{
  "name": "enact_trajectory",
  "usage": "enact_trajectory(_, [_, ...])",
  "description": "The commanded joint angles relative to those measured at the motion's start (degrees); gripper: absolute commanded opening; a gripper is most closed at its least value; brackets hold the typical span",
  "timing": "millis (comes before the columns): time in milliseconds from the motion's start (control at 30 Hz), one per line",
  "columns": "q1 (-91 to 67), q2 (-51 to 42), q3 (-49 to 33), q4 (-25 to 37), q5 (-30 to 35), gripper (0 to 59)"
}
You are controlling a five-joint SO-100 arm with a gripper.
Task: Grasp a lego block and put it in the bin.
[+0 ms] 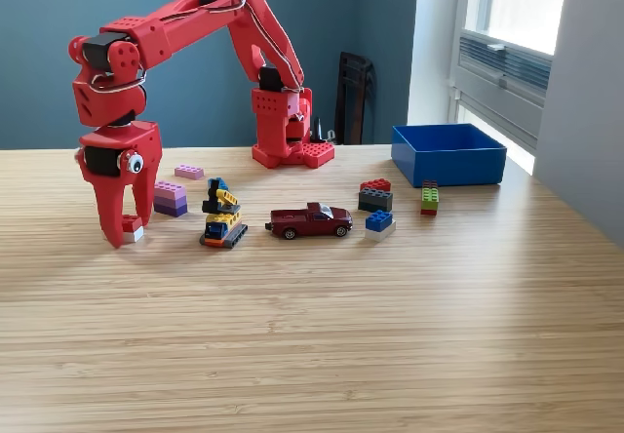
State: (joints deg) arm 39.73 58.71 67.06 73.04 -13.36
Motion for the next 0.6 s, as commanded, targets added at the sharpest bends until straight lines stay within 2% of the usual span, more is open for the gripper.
enact_trajectory(33, [1.1,1.2,-4.2,0.4,1.8,0.1])
enact_trajectory(200, [1.4,1.8,-3.3,0.8,1.7,0.1])
enact_trajectory(400, [-0.7,2.1,4.2,1.2,-0.7,0.1])
enact_trajectory(500, [-1.2,3.5,1.6,7.4,-0.5,0.1])
enact_trajectory(600, [-4.7,10.2,1.0,10.4,-0.2,0.1])
